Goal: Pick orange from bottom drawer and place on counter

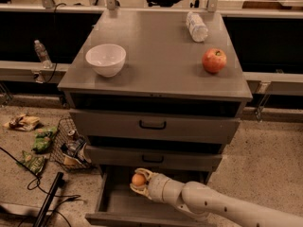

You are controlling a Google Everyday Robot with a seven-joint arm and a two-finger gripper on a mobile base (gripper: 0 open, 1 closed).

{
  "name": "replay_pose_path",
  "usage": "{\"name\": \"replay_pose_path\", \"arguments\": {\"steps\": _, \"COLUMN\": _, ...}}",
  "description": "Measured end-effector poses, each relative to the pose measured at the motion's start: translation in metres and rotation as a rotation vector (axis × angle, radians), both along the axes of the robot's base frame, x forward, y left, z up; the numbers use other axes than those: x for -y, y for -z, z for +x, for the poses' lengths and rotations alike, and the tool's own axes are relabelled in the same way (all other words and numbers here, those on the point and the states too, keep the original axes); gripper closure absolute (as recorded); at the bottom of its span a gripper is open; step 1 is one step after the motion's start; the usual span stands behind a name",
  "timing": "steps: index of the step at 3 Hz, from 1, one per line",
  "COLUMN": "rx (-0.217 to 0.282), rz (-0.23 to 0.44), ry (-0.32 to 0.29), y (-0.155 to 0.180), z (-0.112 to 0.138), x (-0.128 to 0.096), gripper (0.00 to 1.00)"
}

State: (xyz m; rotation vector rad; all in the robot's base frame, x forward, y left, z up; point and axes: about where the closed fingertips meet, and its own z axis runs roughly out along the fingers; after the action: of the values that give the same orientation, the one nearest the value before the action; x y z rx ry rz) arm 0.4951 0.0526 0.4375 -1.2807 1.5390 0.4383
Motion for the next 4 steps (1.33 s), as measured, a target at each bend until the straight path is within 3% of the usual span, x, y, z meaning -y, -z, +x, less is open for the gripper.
{"name": "replay_pose_path", "arguments": {"steps": 1, "rx": 0.017, "rz": -0.007, "ry": 0.01, "y": -0.053, "z": -0.015, "x": 0.002, "gripper": 1.0}}
{"name": "replay_pose_path", "arguments": {"steps": 3, "rx": 0.041, "rz": -0.009, "ry": -0.012, "y": -0.068, "z": -0.013, "x": 0.003, "gripper": 1.0}}
{"name": "replay_pose_path", "arguments": {"steps": 4, "rx": 0.045, "rz": 0.052, "ry": -0.009, "y": -0.102, "z": 0.003, "x": 0.014, "gripper": 1.0}}
